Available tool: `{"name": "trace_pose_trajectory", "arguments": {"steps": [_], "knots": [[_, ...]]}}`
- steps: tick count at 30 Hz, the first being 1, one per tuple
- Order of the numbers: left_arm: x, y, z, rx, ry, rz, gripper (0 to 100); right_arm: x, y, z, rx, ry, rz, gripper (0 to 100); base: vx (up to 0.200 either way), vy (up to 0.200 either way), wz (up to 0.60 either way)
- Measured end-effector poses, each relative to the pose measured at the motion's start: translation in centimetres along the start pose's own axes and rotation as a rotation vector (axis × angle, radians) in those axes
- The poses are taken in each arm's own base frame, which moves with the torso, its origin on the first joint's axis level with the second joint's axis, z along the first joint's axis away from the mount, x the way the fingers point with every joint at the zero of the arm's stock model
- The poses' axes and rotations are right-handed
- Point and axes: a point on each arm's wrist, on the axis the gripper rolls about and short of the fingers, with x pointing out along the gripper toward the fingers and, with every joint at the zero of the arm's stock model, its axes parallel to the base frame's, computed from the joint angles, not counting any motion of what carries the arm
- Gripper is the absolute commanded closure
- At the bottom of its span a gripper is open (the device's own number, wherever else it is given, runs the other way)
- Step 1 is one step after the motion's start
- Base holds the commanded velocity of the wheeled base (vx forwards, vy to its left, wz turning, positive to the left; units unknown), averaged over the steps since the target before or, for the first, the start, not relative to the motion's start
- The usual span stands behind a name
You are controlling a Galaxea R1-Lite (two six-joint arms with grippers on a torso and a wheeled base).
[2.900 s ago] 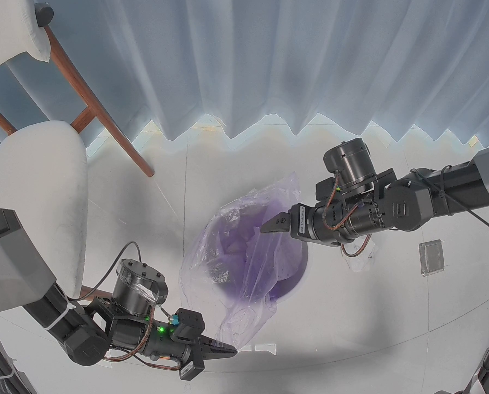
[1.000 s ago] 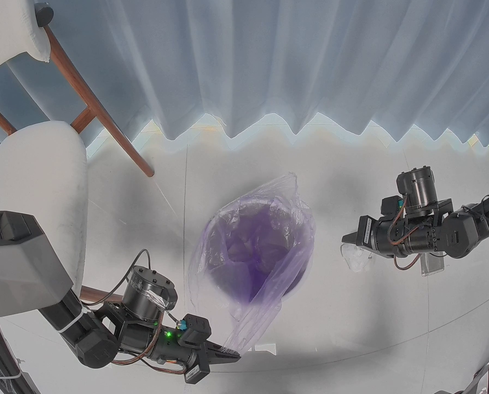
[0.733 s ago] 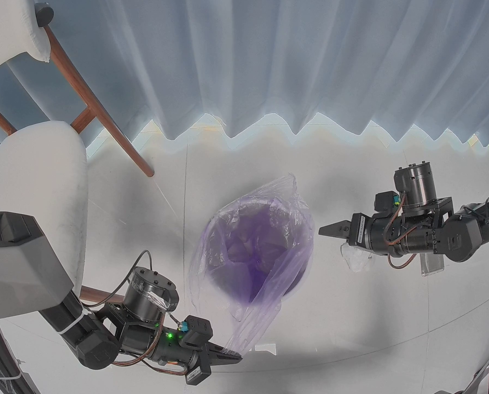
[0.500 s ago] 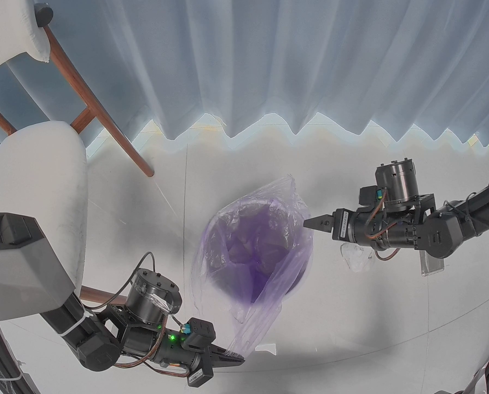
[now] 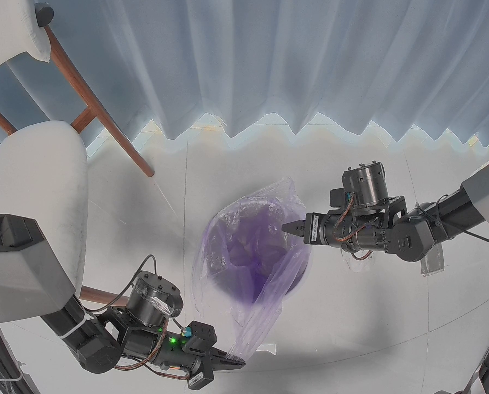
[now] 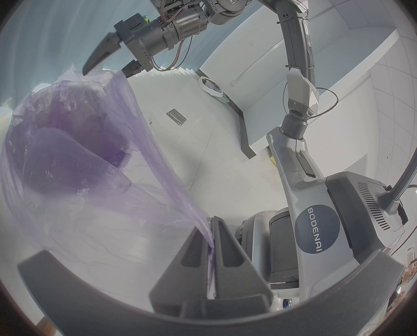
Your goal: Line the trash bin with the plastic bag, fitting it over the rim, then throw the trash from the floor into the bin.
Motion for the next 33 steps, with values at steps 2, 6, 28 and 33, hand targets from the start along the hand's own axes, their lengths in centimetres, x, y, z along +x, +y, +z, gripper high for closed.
{"name": "trace_pose_trajectory", "arguments": {"steps": [2,6,28,33], "knots": [[0.0,0.0,0.1,0.003,-0.002,0.0,100,0.1,-0.2,-0.1,0.002,0.002,-0.006,100,0.0,0.0,0.0],[0.0,0.0,0.1,0.005,-0.005,0.002,100,0.0,-0.7,-0.3,0.011,0.011,-0.02,100,0.0,0.0,0.0],[1.1,0.3,-0.3,0.0,0.014,-0.013,100,-2.0,-7.3,-1.2,0.103,-0.091,-0.088,100,0.0,0.0,0.0],[1.5,0.3,-0.6,-0.004,0.023,-0.019,100,-1.0,-8.1,-2.2,0.143,-0.084,-0.096,100,0.0,0.0,0.0]]}}
